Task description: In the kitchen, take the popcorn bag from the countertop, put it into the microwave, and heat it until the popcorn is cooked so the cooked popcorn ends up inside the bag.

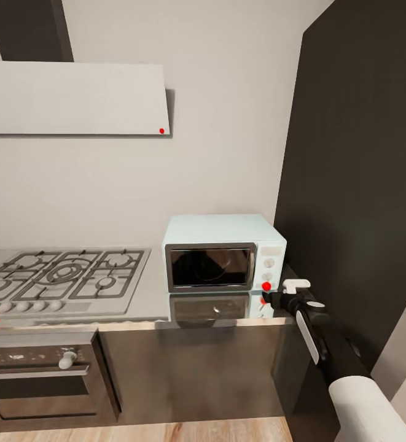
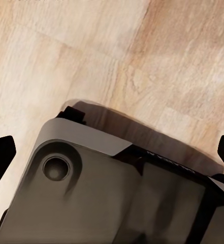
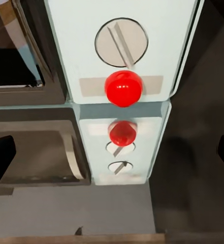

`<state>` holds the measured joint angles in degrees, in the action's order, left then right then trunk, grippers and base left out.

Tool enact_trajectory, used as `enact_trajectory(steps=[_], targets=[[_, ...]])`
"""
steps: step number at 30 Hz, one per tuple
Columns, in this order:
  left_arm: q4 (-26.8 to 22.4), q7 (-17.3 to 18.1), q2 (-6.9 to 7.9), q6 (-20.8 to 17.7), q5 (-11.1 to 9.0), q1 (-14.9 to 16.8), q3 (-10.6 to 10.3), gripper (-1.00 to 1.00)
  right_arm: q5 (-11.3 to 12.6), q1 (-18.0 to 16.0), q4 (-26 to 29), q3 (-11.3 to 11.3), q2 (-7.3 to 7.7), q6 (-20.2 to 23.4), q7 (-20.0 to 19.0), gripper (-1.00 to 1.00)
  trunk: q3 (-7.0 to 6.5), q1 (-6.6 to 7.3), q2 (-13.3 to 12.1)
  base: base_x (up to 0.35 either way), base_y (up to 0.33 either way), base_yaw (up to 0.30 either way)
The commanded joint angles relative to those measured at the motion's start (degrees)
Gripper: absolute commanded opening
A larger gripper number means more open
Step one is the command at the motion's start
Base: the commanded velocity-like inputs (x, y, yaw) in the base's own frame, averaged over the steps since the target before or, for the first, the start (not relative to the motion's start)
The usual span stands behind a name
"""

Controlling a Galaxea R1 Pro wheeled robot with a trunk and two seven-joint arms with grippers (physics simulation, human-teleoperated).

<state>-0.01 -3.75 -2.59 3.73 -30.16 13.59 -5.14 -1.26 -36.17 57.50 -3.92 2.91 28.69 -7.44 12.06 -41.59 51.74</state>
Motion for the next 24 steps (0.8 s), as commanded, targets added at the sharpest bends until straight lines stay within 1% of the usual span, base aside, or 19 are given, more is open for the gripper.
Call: enact_trajectory(steps=[1, 3, 5, 6, 8, 10, 18, 24], targets=[[0.0, -0.2, 0.01, 0.1, -0.4, 0.0, -0.5, 1.00, -0.1, 0.0, 0.0, -0.1, -0.01, 0.3, -0.5, 1.00, 0.08, -0.01, 0.1, 0.000, 0.000, 0.000], [0.0, -0.2, 0.03, 0.1, -0.4, 0.0, -0.5, 1.00, 0.1, 0.0, 0.0, -0.1, -0.01, 0.3, -1.3, 1.00, 0.08, -0.01, 0.1, 0.000, 0.000, 0.000], [0.0, -0.2, 0.04, 0.1, -0.4, 0.0, -0.5, 1.00, 0.1, 0.0, 0.0, -0.8, -0.01, 0.3, -2.1, 1.00, 0.08, -0.01, 0.1, 0.000, 0.000, 0.000], [0.0, -0.2, 0.04, 0.1, -0.4, 0.0, -0.5, 1.00, 0.1, 0.0, 0.0, -2.8, -0.04, 0.3, -2.5, 1.00, 0.08, -0.01, 0.1, 0.000, 0.000, 0.000], [0.0, -0.2, 0.04, 0.1, -0.4, 0.0, -0.5, 1.00, -0.1, 0.0, 0.0, -4.8, -0.08, 0.3, -2.7, 1.00, 0.08, -0.01, 0.1, 0.000, 0.000, 0.000], [0.0, -0.2, 0.04, 0.1, -0.4, 0.0, -0.5, 1.00, -0.4, 0.0, 0.0, -5.3, -0.09, 0.2, -2.6, 1.00, 0.08, -0.01, 0.1, 0.000, 0.000, 0.000], [0.0, -0.2, 0.04, 0.2, -0.4, 0.0, -0.5, 1.00, -0.5, 0.0, 0.0, -5.4, -0.09, -1.1, -2.5, 1.00, 0.08, -0.01, 0.1, 0.077, 0.000, 0.000], [0.0, -0.2, 0.04, 0.2, -0.4, 0.0, -0.5, 1.00, -0.6, 0.0, -0.1, -5.3, -0.09, -1.2, -2.6, 1.00, 0.08, -0.01, 0.1, 0.107, 0.000, 0.000]])
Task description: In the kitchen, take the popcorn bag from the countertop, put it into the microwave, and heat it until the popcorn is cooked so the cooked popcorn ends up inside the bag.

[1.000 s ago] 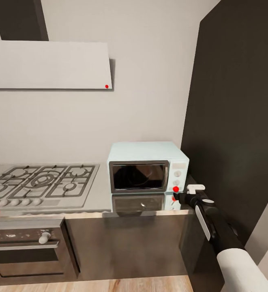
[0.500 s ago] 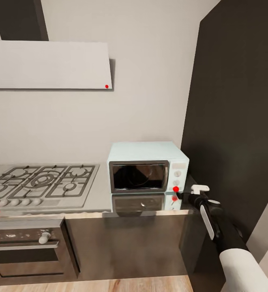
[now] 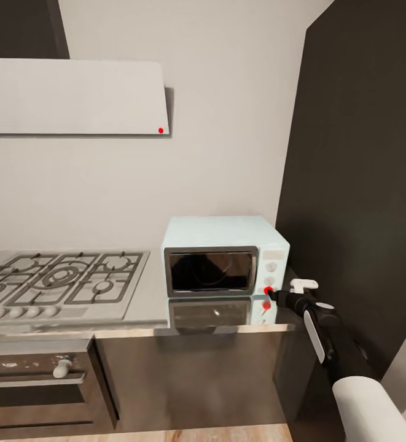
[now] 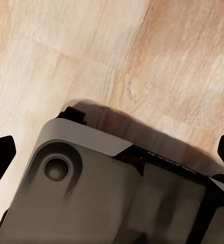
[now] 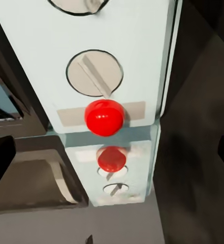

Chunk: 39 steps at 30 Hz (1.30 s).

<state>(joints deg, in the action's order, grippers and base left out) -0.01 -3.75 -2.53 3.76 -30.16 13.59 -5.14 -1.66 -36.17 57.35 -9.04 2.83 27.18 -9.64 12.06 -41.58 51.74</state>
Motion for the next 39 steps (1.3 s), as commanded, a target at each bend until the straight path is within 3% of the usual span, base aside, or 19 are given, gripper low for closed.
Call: enact_trajectory(steps=[1, 8, 21, 22, 30, 34, 39], targets=[[0.0, -0.2, -0.02, 0.1, -0.4, 0.0, -0.5, 1.00, -0.3, 0.0, 0.1, -0.1, -0.01, 0.3, -0.4, 1.00, 0.08, -0.02, 0.1, 0.107, 0.000, 0.000], [0.0, -0.2, -0.02, 0.1, -0.4, 0.0, -0.5, 1.00, -1.6, 0.0, -2.0, -0.1, -0.01, -0.2, -0.3, 1.00, 0.08, -0.02, 0.1, 0.107, 0.000, 0.000], [0.0, -0.2, -0.02, 0.2, -0.4, 0.0, -0.5, 1.00, -1.7, 0.0, -4.0, 0.0, -0.01, -1.9, 0.1, 1.00, 0.08, -0.02, 0.1, 0.076, 0.000, 0.000], [0.0, -0.2, -0.02, 0.2, -0.4, 0.0, -0.5, 1.00, -1.7, 0.0, -4.0, 0.0, -0.01, -1.9, 0.1, -1.00, 0.08, -0.02, 0.1, 0.007, 0.000, 0.000], [0.0, -0.2, -0.02, 0.2, -0.4, 0.0, -0.5, 1.00, -1.7, 0.0, -4.1, 0.1, -0.12, -1.9, 0.4, -1.00, 0.08, -0.02, 0.1, 0.001, 0.000, 0.000], [0.0, -0.2, -0.02, 0.2, -0.4, 0.0, -0.5, 1.00, -7.0, 0.0, -7.5, 0.1, -1.57, -4.1, 0.7, -1.00, 0.08, -0.02, 0.1, 0.000, 0.000, 0.000], [0.0, -0.2, -0.02, 0.2, -0.4, 0.0, -0.5, 1.00, -9.3, 0.0, -8.6, -0.1, -1.96, -6.2, 0.9, -1.00, 0.08, -0.02, 0.1, 0.000, 0.000, 0.000]])
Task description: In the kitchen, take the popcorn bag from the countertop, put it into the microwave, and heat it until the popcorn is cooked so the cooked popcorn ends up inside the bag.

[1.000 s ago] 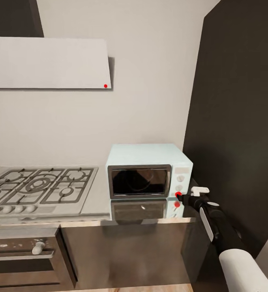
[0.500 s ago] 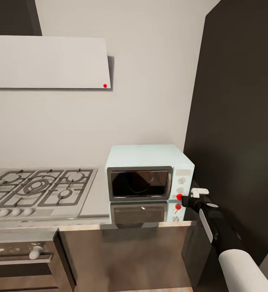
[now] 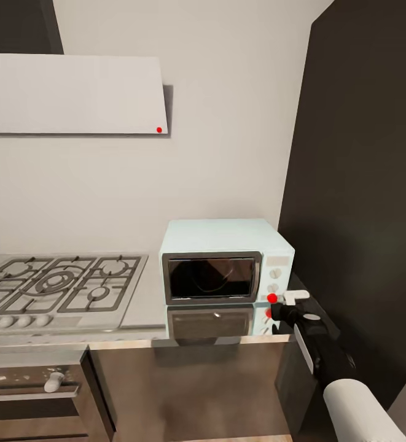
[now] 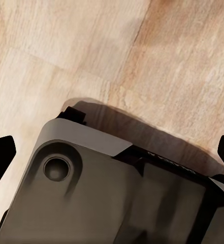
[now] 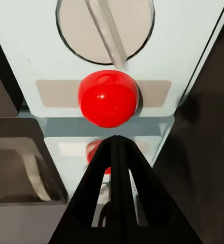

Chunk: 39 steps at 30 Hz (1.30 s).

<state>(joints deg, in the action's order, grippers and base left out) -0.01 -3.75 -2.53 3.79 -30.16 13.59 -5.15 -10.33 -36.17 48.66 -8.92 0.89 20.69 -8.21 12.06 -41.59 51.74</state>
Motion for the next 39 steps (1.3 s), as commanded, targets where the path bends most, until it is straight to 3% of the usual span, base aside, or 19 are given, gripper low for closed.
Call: enact_trajectory(steps=[1, 39], targets=[[0.0, -0.2, -0.02, 0.1, -0.4, 0.0, -0.5, 1.00, -0.7, 0.0, 0.1, -0.2, -0.01, 0.2, -0.5, -1.00, 0.08, -0.01, 0.1, 0.000, 0.000, 0.000], [0.0, -0.2, -0.02, 0.2, -0.4, 0.0, -0.5, 1.00, -0.6, 0.0, 0.1, -0.4, 0.05, 0.0, -0.5, -1.00, 0.08, -0.01, 0.1, 0.052, 0.000, 0.000]])
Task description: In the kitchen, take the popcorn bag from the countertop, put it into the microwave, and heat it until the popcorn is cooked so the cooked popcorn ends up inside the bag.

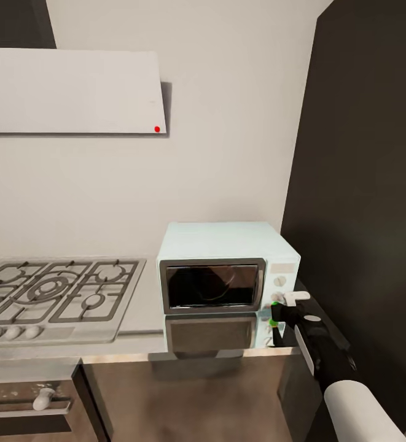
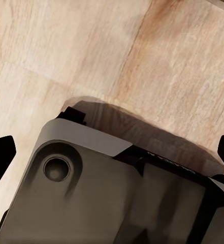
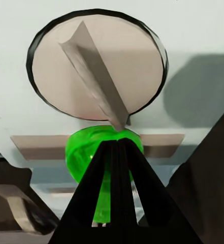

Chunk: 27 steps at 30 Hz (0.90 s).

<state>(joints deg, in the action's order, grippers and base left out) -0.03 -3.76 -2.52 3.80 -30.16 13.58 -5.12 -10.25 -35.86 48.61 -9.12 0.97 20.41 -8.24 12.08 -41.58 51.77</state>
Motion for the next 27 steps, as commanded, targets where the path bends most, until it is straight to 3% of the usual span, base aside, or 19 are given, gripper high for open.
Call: enact_trajectory(steps=[1, 15, 18, 23, 27], targets=[[0.0, -0.2, -0.02, 0.2, -0.4, 0.0, -0.5, 1.00, -0.7, -0.3, 0.2, -0.2, -0.02, 0.2, -0.5, -1.00, 0.07, -0.02, 0.0, 0.000, 0.000, 0.000], [0.0, -0.4, -0.38, 0.2, -0.5, 0.0, -0.5, 1.00, -0.9, -0.3, 1.1, 0.0, 0.11, 0.9, -0.9, -1.00, 0.07, -0.02, 0.0, -0.281, 0.000, 0.000], [0.0, -0.4, -0.35, 0.2, -0.5, 0.0, -0.5, 1.00, -0.8, -0.3, 4.5, 0.0, 0.03, 1.6, -1.1, -1.00, 0.07, -0.02, 0.0, -0.340, 0.000, 0.000], [0.0, -0.4, -0.33, 0.2, -0.5, 0.0, -0.5, 1.00, -0.1, -0.2, 14.4, -0.1, -0.09, 15.3, -1.4, -1.00, 0.07, -0.02, 0.0, -0.340, 0.000, 0.000], [0.0, -0.4, -0.32, 0.2, -0.5, 0.0, -0.5, 1.00, -0.1, 0.2, 16.0, -0.1, -0.09, 18.2, -1.4, -1.00, 0.07, -0.02, 0.0, -0.340, 0.000, 0.000]])
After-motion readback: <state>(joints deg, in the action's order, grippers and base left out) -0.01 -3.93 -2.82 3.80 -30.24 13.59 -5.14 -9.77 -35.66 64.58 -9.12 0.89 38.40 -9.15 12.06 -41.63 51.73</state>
